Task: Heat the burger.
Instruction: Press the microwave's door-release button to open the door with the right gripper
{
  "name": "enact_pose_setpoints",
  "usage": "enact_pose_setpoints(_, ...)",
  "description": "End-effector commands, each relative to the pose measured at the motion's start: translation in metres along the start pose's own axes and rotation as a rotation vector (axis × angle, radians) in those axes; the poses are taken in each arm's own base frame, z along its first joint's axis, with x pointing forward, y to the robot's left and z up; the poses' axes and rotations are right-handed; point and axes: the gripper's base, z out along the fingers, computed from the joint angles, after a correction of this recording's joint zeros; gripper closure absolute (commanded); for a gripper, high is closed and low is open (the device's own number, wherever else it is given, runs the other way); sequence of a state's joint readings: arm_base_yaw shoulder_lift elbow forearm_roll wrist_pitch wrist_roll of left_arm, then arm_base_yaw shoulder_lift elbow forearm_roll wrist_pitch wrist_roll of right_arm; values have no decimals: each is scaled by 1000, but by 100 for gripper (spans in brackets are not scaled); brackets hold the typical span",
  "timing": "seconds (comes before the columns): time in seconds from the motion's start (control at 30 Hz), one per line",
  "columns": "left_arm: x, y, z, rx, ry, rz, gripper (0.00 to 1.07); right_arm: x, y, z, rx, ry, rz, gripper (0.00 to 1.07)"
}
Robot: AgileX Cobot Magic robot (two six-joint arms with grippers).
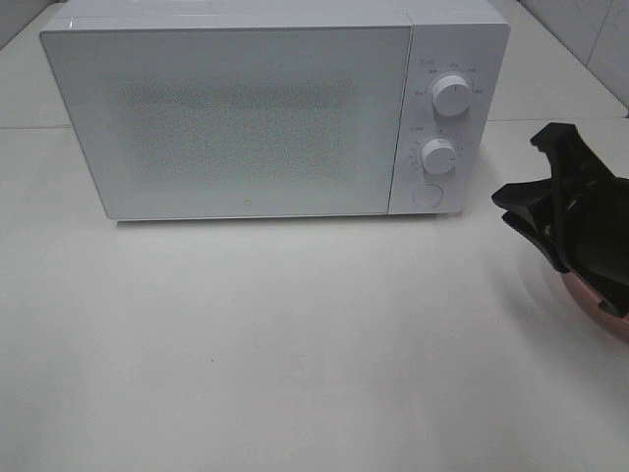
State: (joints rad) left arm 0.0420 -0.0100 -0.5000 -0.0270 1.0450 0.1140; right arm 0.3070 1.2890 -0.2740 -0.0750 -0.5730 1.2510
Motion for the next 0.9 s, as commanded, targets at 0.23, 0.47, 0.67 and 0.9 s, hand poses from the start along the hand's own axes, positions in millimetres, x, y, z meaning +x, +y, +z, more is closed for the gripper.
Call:
enact_pose_setpoints(0.23,1,0,-1,2,-21,-3,7,0,3,0,-40,4,216,107)
enact_pose_setpoints(0.47,1,0,-1,2,-21,-3,7,-2,-4,14,-47,-44,312,107)
enact_pose_setpoints(0.67,1,0,-1,2,-21,-3,7,-1,-13,32,-93,-78,365,107)
enact_pose_setpoints(0.9,1,0,-1,2,-21,-3,7,-1,-18,61,-79,-82,377,107)
